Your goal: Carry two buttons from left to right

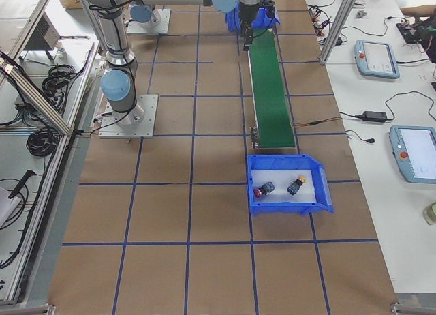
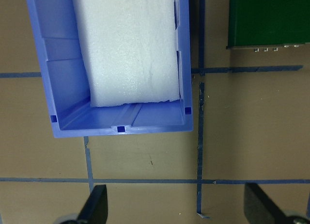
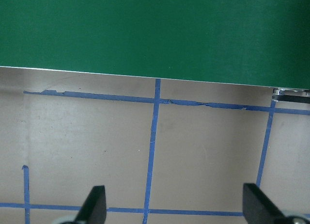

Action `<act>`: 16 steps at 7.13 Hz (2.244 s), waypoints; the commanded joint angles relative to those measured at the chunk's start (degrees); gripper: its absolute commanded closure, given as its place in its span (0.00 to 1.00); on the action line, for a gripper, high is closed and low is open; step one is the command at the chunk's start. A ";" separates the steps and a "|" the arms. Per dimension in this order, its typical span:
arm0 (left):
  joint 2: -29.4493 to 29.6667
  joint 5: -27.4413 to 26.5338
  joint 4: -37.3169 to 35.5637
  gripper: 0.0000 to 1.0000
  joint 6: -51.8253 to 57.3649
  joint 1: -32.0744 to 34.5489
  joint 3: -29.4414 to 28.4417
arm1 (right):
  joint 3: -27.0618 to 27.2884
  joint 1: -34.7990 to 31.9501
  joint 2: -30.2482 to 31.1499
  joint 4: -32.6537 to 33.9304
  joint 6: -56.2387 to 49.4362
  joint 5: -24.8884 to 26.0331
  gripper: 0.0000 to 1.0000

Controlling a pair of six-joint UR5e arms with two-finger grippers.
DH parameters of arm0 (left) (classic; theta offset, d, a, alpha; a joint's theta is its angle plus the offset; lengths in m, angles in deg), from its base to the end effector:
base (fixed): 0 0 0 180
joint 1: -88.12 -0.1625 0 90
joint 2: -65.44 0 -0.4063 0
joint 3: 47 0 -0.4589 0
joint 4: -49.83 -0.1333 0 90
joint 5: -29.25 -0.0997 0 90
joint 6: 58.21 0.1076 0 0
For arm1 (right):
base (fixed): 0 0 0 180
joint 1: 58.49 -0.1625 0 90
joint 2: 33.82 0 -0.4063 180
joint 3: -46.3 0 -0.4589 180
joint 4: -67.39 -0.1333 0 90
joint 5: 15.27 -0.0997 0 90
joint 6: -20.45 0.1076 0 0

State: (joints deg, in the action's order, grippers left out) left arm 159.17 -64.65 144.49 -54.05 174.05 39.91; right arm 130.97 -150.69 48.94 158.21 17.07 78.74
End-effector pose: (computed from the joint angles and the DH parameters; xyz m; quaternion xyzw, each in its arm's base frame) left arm -0.0849 -0.5822 0.4467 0.0024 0.9984 0.0485 0.0306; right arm 0.1490 -0.6022 0.4411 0.0490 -0.9981 -0.0099 0.0349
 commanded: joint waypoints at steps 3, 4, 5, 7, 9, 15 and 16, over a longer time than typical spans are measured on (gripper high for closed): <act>-0.75 0.73 -1.67 0.00 -0.91 1.26 1.15 | -0.12 0.01 -0.32 0.41 -0.05 0.04 0.00; -1.10 0.73 -3.07 0.00 -0.39 1.26 1.06 | -0.12 0.27 -0.32 0.23 -0.14 0.04 0.00; -1.19 0.64 -4.30 0.00 -0.47 1.26 1.06 | 0.05 0.79 -0.23 0.06 -0.40 -0.05 0.00; -0.84 0.38 -4.31 0.00 -0.38 1.26 0.97 | 0.05 1.50 -0.41 -0.03 -0.67 0.04 0.00; -1.53 0.20 -4.31 0.00 -0.29 1.26 1.32 | 0.05 1.50 -0.23 -0.21 -0.67 0.04 0.00; -1.54 0.90 -9.58 0.00 1.99 1.26 -0.26 | 0.05 1.50 -0.32 -0.12 -0.67 0.04 0.00; -1.45 0.82 -10.28 0.00 2.08 1.26 -0.17 | 0.05 1.50 -0.58 0.14 -0.67 0.04 0.00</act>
State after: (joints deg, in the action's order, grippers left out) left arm 157.71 -63.81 134.93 -52.19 175.31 39.75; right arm 131.02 -149.19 48.54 158.14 16.41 78.81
